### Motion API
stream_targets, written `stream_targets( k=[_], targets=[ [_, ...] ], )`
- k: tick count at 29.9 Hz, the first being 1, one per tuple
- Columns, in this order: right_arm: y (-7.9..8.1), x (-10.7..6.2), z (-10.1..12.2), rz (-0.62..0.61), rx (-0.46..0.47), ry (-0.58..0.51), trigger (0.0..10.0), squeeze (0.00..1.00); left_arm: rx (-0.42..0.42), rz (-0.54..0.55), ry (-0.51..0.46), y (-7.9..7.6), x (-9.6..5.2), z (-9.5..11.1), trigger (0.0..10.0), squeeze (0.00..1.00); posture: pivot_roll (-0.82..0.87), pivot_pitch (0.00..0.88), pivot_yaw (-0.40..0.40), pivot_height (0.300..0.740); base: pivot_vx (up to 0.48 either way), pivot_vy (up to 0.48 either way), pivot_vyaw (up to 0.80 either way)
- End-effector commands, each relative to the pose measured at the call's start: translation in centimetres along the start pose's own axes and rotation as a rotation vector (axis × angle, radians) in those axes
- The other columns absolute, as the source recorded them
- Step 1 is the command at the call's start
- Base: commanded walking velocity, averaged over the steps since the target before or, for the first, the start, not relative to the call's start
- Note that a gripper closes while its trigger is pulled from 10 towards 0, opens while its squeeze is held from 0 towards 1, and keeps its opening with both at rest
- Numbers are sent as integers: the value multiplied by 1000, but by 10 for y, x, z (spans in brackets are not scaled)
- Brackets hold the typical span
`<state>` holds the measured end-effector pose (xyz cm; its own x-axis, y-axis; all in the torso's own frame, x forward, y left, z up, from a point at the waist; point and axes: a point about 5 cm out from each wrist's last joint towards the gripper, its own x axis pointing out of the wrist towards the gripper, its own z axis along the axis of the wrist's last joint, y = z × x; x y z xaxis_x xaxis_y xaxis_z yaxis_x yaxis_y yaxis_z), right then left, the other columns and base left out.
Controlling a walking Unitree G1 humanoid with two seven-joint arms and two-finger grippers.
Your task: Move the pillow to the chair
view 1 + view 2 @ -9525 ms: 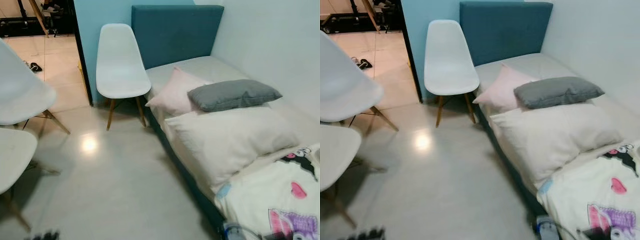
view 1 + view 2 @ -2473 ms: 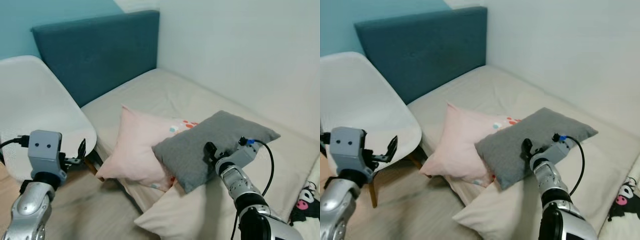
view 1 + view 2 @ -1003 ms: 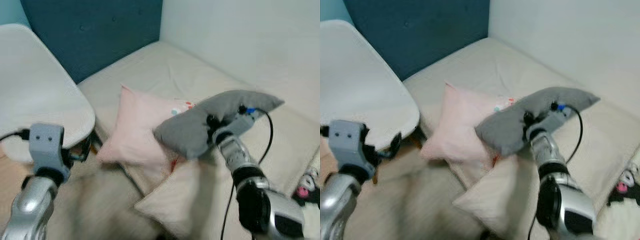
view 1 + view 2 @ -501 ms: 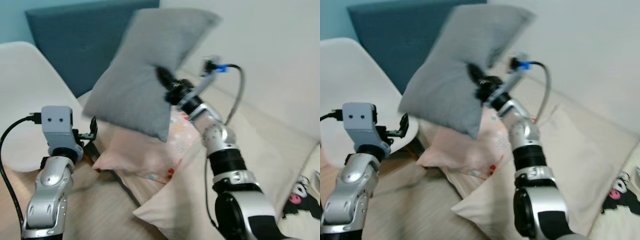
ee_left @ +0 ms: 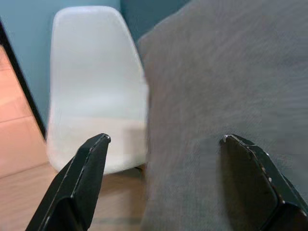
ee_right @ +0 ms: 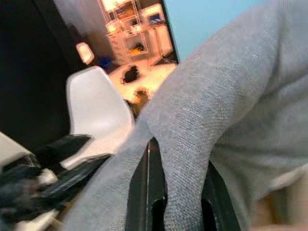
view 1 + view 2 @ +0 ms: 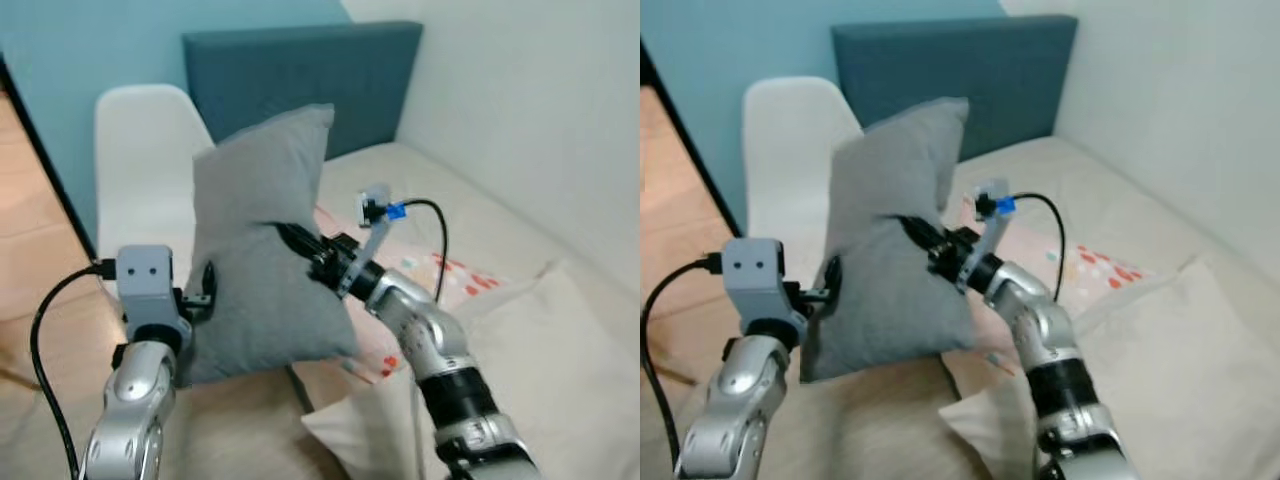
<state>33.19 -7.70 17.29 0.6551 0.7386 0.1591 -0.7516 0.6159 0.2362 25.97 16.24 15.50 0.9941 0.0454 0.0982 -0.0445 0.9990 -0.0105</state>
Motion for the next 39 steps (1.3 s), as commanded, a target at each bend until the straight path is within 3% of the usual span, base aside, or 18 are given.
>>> stream_targets(
  k=[1, 4, 6, 10, 11, 26, 33, 39],
  targets=[
    [-2, -8, 14, -81, -104, -76, 0, 0, 3, -94, 21, -22, -7, -3, 10000, 0, -20, 0, -106, 740, 311, 0, 706],
    [-6, -16, 10, -137, -135, -58, 0, 0, 28, -113, 23, -25, -8, -5, 10000, 0, -23, 0, -103, 740, 404, 0, 715],
    [-13, -32, 0, -245, -160, -28, 0, 0, 45, -111, 42, -22, -7, -8, 10000, 0, -29, 0, -95, 740, 480, 0, 744],
    [-13, -40, -4, -297, -154, -24, 0, 0, 65, -129, 47, -22, -6, -10, 10000, 0, -46, 0, -73, 740, 478, 0, 567],
    [-12, -41, -5, -302, -142, -27, 10000, 0, 76, -140, 47, -23, -6, -11, 10000, 0, -52, 0, -60, 740, 472, 0, 0],
    [-7, -40, -4, -326, -80, -46, 10000, 0, 129, -137, 32, -20, -2, -7, 10000, 0, -36, 0, -61, 740, 472, 0, 0],
    [1, -37, -4, -263, -128, -15, 10000, 0, 136, -134, 28, -19, -2, -6, 10000, 0, -34, 0, -61, 740, 472, 0, 691],
    [1, -36, -3, -250, -115, -10, 10000, 0, 134, -126, 27, -19, -1, -5, 10000, 0, -37, 0, -63, 740, 472, 0, 800]
  ],
)
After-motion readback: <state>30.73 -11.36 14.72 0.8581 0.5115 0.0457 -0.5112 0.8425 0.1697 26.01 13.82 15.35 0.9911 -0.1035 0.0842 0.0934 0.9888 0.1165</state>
